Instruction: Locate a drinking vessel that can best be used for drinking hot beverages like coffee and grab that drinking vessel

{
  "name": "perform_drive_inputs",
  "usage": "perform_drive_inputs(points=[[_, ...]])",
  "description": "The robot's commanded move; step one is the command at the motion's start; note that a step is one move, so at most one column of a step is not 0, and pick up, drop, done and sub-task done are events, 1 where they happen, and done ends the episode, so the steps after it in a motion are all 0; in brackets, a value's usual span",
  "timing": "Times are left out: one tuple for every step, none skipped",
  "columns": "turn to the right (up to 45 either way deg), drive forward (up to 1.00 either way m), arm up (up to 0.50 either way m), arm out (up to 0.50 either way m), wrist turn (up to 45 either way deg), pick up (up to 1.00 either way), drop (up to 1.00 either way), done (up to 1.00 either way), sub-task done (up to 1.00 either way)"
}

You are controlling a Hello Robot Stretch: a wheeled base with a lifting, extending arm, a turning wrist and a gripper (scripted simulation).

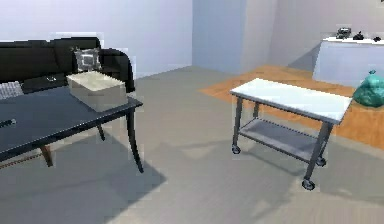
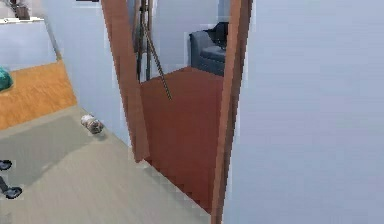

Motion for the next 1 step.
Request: perform_drive_inputs(points=[[0.0,1.0,0.0,0.0,0.0,0.0,0.0,0.0,0.0]])
